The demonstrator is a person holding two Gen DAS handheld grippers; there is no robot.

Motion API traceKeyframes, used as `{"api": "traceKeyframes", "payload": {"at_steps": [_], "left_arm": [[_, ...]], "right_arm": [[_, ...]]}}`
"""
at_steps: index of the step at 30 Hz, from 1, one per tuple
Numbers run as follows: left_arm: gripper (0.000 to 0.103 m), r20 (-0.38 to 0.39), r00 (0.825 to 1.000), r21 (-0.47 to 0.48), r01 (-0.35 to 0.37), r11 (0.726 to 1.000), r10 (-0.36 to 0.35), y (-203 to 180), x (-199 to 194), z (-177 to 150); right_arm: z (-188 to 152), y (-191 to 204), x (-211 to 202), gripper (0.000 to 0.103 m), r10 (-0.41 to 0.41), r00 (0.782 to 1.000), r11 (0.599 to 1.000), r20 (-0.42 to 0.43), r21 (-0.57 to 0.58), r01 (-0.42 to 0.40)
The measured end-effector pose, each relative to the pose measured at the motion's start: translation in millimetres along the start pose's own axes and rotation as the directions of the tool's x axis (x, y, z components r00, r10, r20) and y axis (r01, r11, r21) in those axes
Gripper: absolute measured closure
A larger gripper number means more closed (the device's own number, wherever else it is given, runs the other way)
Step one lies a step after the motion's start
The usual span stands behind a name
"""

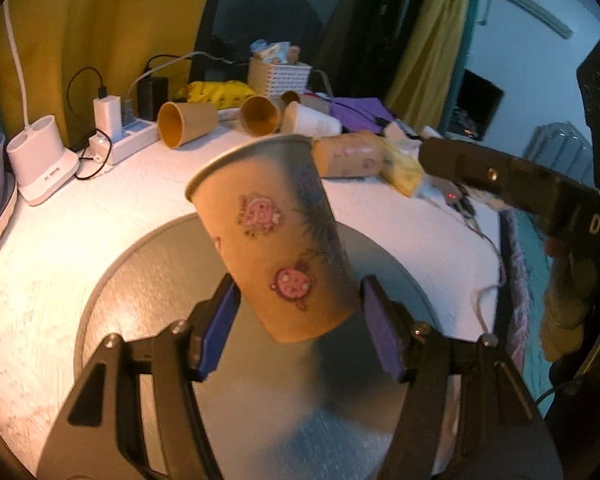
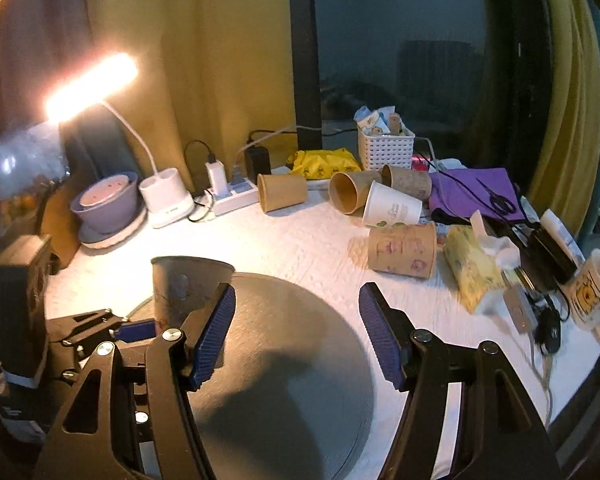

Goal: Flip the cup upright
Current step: 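Lift the cup with the left gripper and carry it over the mat, then grasp the cup rim with the right gripper while the left gripper holds the cup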

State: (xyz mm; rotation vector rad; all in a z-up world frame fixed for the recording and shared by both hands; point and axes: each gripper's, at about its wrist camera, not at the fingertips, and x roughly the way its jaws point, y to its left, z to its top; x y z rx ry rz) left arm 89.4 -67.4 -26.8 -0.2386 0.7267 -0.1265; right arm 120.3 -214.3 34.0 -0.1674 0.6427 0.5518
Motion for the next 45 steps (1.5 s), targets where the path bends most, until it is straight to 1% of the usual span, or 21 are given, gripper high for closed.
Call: {"api": "traceKeyframes", "payload": {"at_steps": [3, 7, 9, 12, 13, 17, 19, 20, 21, 23, 25, 28, 34, 37, 40, 45], "left_arm": [[0.04, 0.025, 1.0, 0.02, 0.018, 1.0, -0.018, -0.7, -11.1, -11.9], [0.04, 0.081, 0.997, 0.064, 0.013, 0.998, -0.018, -3.1, -26.8, -22.7], [0.04, 0.124, 0.992, 0.101, 0.0, 0.995, -0.012, -5.1, -35.5, -28.9], [0.04, 0.192, 0.98, 0.179, 0.008, 0.984, -0.043, -7.4, -46.0, -38.0], [0.04, 0.197, 0.98, 0.198, -0.002, 0.98, -0.038, -8.0, -46.8, -38.4], [0.04, 0.23, 0.971, 0.239, 0.011, 0.971, -0.067, -12.1, -54.4, -39.8], [0.04, 0.235, 0.965, 0.248, 0.059, 0.967, -0.119, -13.7, -58.0, -42.6], [0.04, 0.24, 0.962, 0.259, 0.07, 0.963, -0.134, -15.2, -59.5, -44.1], [0.04, 0.248, 0.958, 0.279, 0.069, 0.958, -0.142, -18.7, -61.1, -46.2], [0.04, 0.26, 0.953, 0.32, 0.064, 0.945, -0.153, -27.7, -63.0, -50.2], [0.04, 0.264, 0.952, 0.346, 0.059, 0.937, -0.157, -34.3, -63.8, -53.3], [0.04, 0.269, 0.947, 0.371, 0.069, 0.926, -0.178, -39.6, -66.3, -55.4], [0.04, 0.297, 0.938, 0.429, 0.037, 0.903, -0.18, -52.1, -72.6, -61.2], [0.04, 0.301, 0.935, 0.45, 0.035, 0.892, -0.189, -55.3, -75.0, -64.2], [0.04, 0.309, 0.932, 0.464, 0.028, 0.886, -0.192, -58.4, -78.3, -67.0], [0.04, 0.306, 0.933, 0.474, 0.024, 0.88, -0.19, -57.2, -76.6, -67.2]], "right_arm": [[-12.3, 6.5, -15.8, 0.035, 0.011, 1.0, 1.0, 0.023, 0.015, -0.011], [-25.0, 16.7, -28.4, 0.035, 0.029, 1.0, 1.0, 0.011, 0.006, -0.029], [-28.8, 25.3, -33.4, 0.035, 0.04, 0.999, 0.999, 0.008, -0.017, -0.04], [-34.1, 43.1, -37.9, 0.035, 0.057, 0.998, 0.996, -0.003, -0.071, -0.057], [-35.1, 47.6, -38.9, 0.035, 0.07, 0.998, 0.994, -0.005, -0.082, -0.07], [-37.6, 61.2, -43.2, 0.035, 0.172, 0.985, 0.98, -0.016, -0.094, -0.173], [-38.7, 65.0, -44.5, 0.035, 0.206, 0.978, 0.974, -0.022, -0.092, -0.207], [-39.0, 65.2, -44.8, 0.032, 0.224, 0.974, 0.971, -0.022, -0.085, -0.225], [-38.9, 64.6, -44.7, 0.029, 0.245, 0.969, 0.966, -0.024, -0.074, -0.246], [-38.1, 63.2, -42.3, 0.028, 0.269, 0.963, 0.961, -0.03, -0.049, -0.271], [-37.5, 61.9, -42.1, 0.028, 0.268, 0.963, 0.962, -0.032, -0.041, -0.269], [-37.2, 63.2, -43.9, 0.028, 0.263, 0.964, 0.963, -0.032, -0.048, -0.264], [-36.5, 56.1, -41.6, 0.028, 0.281, 0.959, 0.959, -0.039, -0.02, -0.282], [-36.4, 52.0, -39.9, 0.028, 0.296, 0.954, 0.955, -0.047, -0.005, -0.296], [-35.3, 50.3, -38.0, 0.028, 0.32, 0.946, 0.947, -0.056, 0.002, -0.32], [-34.0, 50.8, -32.4, 0.028, 0.316, 0.946, 0.948, -0.069, -0.001, -0.317]]}}
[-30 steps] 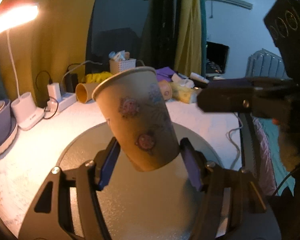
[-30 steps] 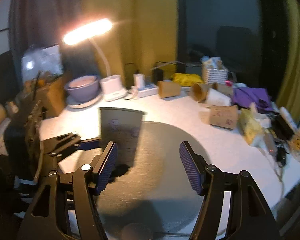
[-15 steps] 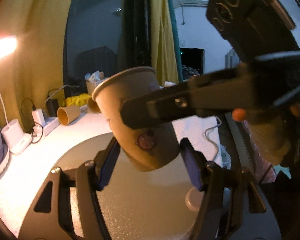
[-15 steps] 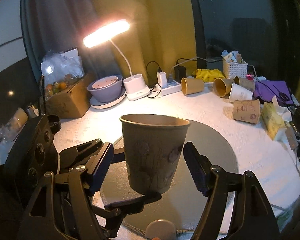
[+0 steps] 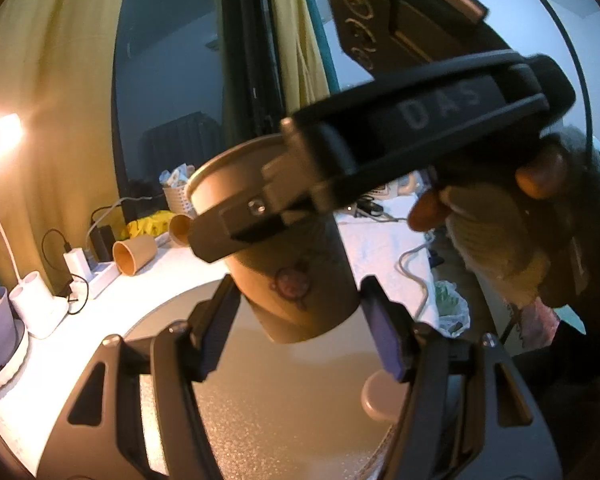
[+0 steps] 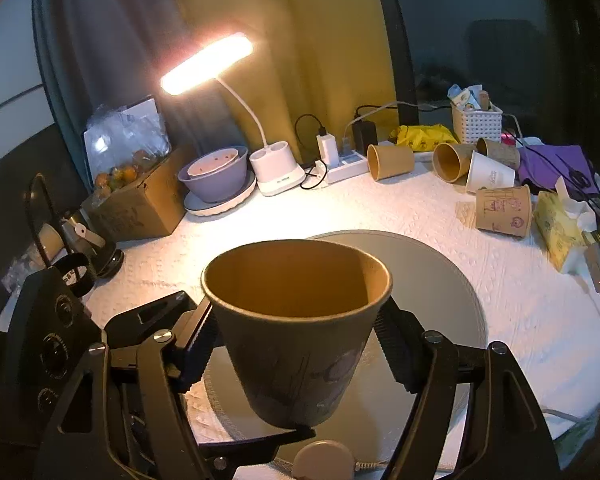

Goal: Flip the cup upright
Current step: 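Grasp the cup rim with the right gripper while the left gripper holds the cup, then open the left gripper and pull the cup away with the right gripper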

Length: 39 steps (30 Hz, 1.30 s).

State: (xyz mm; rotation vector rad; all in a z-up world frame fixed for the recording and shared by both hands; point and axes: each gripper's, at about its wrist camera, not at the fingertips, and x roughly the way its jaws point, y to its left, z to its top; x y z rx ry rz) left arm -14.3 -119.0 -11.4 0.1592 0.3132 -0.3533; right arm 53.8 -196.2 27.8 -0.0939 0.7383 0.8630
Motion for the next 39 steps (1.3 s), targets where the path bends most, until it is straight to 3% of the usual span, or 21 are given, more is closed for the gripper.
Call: {"api": "traceKeyframes", "payload": {"at_steps": [32, 39], "left_arm": [[0.037, -0.084, 0.996, -0.068, -0.007, 0.998, 0.001, 13.8, 11.6, -1.1], [0.03, -0.107, 0.994, -0.129, -0.016, 0.991, 0.002, 27.6, 16.3, -3.5]], "right_arm": [[-0.3, -8.8, 10.1, 0.035, -0.028, 0.999, 1.0, -0.017, 0.0, 0.028], [0.0, -10.0, 10.1, 0.035, -0.065, 0.998, 0.998, -0.008, -0.011, 0.065]]}}
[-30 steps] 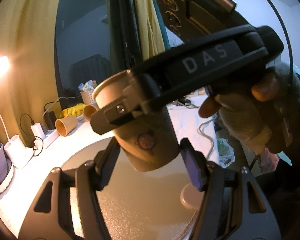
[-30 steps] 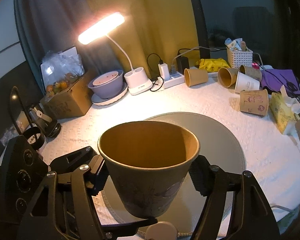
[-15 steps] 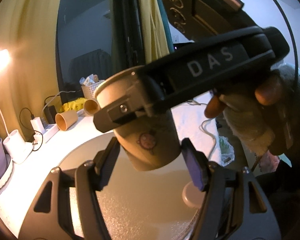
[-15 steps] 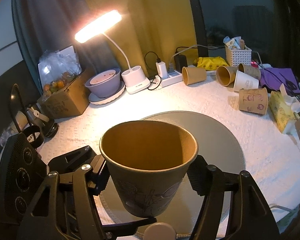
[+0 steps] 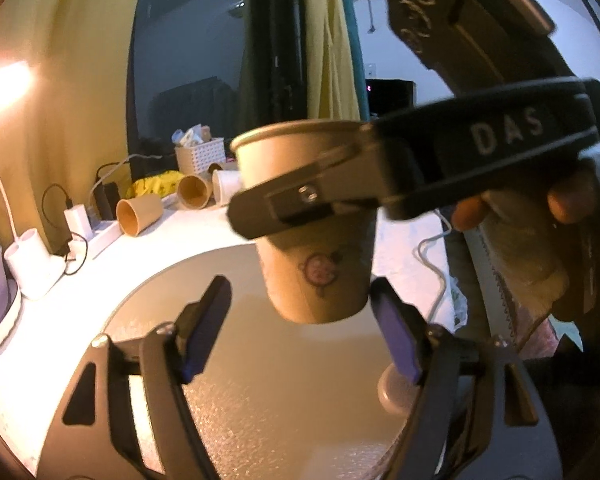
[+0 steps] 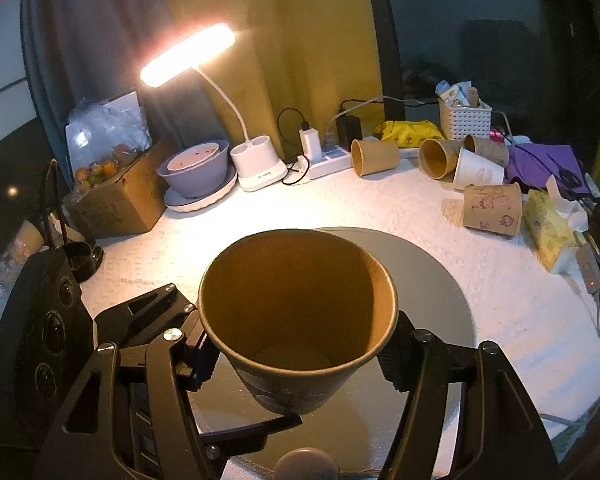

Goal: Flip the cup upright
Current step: 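Open the left gripper and pull the cup away with the right gripper, then lower the cup upright onto the grey mat and open the right gripper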

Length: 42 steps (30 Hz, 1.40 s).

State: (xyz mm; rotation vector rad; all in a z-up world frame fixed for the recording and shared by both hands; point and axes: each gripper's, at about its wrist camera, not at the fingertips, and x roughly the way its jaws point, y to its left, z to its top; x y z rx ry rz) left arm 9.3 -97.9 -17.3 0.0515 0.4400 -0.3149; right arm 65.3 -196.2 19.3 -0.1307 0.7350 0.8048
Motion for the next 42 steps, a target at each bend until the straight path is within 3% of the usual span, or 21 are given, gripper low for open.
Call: {"api": "traceKeyframes", "payload": {"at_steps": [11, 20, 23, 27, 32, 42], "left_arm": [[0.029, -0.066, 0.998, -0.16, 0.013, 0.987, -0.024, 32.2, 14.0, -2.5], [0.029, -0.129, 0.986, -0.292, -0.139, 0.946, 0.105, 69.3, 20.1, -6.9], [0.029, -0.148, 0.976, -0.336, -0.201, 0.92, 0.159, 84.2, 18.9, -10.5], [0.029, -0.162, 0.942, -0.381, -0.335, 0.861, 0.295, 108.0, 11.6, -12.3], [0.029, -0.188, 0.912, -0.434, -0.41, 0.802, 0.365, 131.6, 3.2, -17.2], [0.029, -0.232, 0.892, -0.428, -0.453, 0.782, 0.389, 133.4, 4.0, -23.1]], "right_arm": [[9.0, 0.0, 1.8, 0.036, -0.124, 0.991, 0.991, 0.049, -0.049, 0.127], [23.7, 2.2, 21.6, 0.036, -0.199, 0.975, 0.972, 0.098, -0.109, 0.209], [27.9, 3.0, 34.3, 0.036, -0.218, 0.97, 0.964, 0.108, -0.132, 0.232], [28.5, 3.9, 59.1, 0.036, -0.239, 0.965, 0.955, 0.108, -0.153, 0.253], [23.7, 5.6, 90.5, 0.036, -0.24, 0.967, 0.953, 0.084, -0.168, 0.251], [15.9, 5.2, 120.4, 0.036, -0.268, 0.962, 0.948, 0.048, -0.164, 0.272]]}}
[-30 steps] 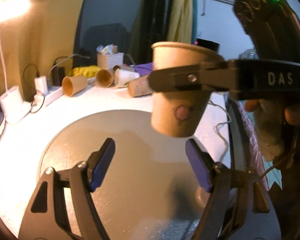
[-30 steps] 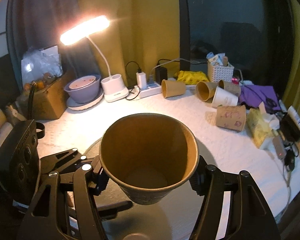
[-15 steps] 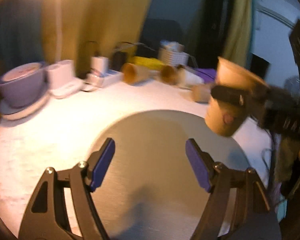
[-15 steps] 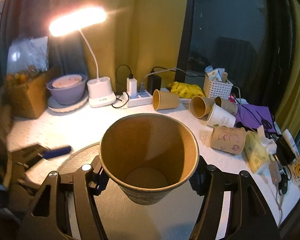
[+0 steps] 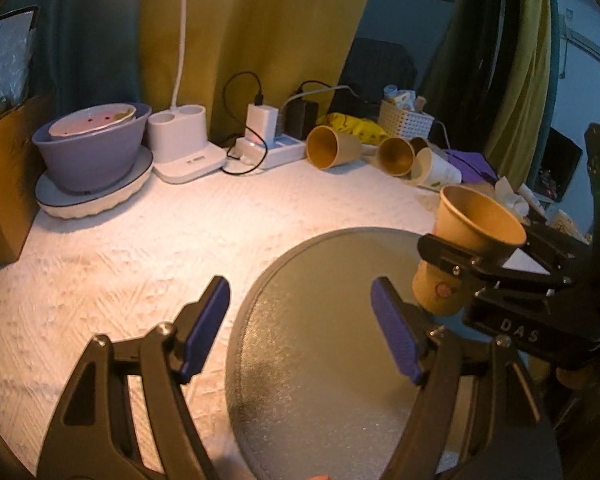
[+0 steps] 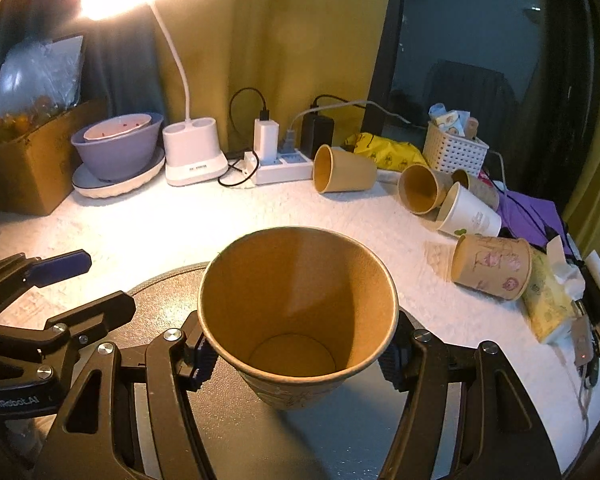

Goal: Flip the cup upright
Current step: 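Lower the cup upright onto the grey mat and open the right gripper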

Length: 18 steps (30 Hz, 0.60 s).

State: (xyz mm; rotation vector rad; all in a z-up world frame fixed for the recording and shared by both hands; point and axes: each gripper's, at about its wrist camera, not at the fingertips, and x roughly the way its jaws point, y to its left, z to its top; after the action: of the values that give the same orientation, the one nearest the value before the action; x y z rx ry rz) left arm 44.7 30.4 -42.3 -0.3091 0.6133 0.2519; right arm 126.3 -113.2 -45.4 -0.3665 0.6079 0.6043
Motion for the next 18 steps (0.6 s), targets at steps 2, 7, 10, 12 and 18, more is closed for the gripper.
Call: {"api": "traceKeyframes", "payload": {"at_steps": [2, 7, 10, 12, 18], "left_arm": [[0.029, -0.006, 1.0, -0.001, -0.008, 1.0, 0.008, -0.5, 2.2, -0.8], [0.026, -0.018, 0.999, 0.007, -0.041, 0.999, 0.041, -1.5, 5.0, -2.2], [0.015, -0.013, 0.999, 0.009, -0.048, 0.999, 0.048, -1.4, 4.6, -3.0], [0.013, -0.003, 0.999, 0.016, -0.05, 0.999, 0.05, -2.7, 2.9, -3.1], [0.012, -0.006, 0.998, 0.02, -0.056, 0.998, 0.056, -4.3, 3.4, -3.1]], "right_arm": [[-2.0, 0.8, 1.5, 0.036, 0.001, 1.0, 1.0, -0.005, -0.001, -0.001], [-5.2, 0.8, 3.8, 0.036, -0.014, 1.0, 1.0, -0.017, -0.003, 0.014], [-6.3, -3.3, 4.0, 0.035, -0.033, 0.999, 0.999, -0.021, 0.005, 0.033], [-7.9, -6.3, 5.2, 0.034, -0.033, 0.999, 0.999, -0.037, 0.015, 0.033], [-13.2, -7.3, 2.3, 0.027, -0.032, 0.998, 0.999, -0.054, 0.02, 0.033]]}}
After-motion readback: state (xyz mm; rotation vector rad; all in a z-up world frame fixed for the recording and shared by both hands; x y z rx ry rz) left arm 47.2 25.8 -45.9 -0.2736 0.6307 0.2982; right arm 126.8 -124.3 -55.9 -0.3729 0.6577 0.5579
